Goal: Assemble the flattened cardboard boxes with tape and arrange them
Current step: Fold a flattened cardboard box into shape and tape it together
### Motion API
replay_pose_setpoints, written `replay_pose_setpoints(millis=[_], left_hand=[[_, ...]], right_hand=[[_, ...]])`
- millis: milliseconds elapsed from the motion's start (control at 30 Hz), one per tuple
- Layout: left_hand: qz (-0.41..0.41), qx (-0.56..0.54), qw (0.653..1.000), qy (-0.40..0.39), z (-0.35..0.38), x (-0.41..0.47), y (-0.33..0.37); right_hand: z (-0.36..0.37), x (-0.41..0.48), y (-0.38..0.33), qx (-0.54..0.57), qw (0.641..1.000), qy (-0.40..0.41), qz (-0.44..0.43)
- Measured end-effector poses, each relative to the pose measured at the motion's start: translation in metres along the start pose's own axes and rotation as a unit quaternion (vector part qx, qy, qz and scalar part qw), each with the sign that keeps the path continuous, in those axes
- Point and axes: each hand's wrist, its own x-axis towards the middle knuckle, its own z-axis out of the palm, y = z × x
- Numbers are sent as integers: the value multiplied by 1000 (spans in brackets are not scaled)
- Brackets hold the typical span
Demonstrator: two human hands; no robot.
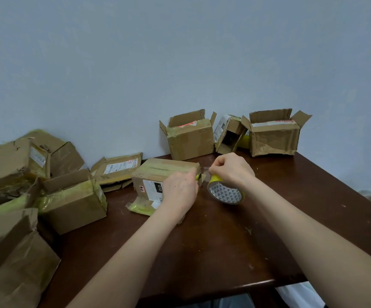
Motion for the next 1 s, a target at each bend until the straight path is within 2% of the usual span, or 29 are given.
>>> replay_pose_setpoints(millis=[100, 167, 300, 333, 433, 500, 567, 633, 733, 833, 1000], left_hand=[[-16, -4, 1000, -12, 0, 2, -7], [-12, 13, 1000, -6, -1, 2, -7], [71, 34, 990, 118, 0, -7, 19], [90, 17, 988, 122, 3, -8, 29], [66, -63, 996, 10, 19, -17, 53], [58, -65, 996, -25, 33, -20, 57], [42, -123, 991, 16, 30, -12, 58], [-4, -260, 963, 75, 7, 8, 65], [-60, -402, 912, 60, -25, 39, 79], [-72, -425, 902, 24, -30, 57, 86], [-64, -426, 900, 62, -20, 56, 93]], right_hand=[[-14, -2, 8, 30, 999, 5, 10], [-28, -4, 19, 70, 996, 47, 14], [-42, -5, 34, 130, 986, 102, 5], [-43, -5, 36, 141, 984, 108, 6], [-45, -6, 43, 153, 980, 128, -1], [-46, -8, 49, 151, 978, 145, -7], [-48, -9, 54, 143, 977, 159, -16], [-47, -10, 57, 130, 976, 170, -26], [-43, -12, 56, 119, 976, 178, -47], [-40, -16, 57, 105, 974, 189, -68], [-44, -16, 64, 53, 983, 171, -25]])
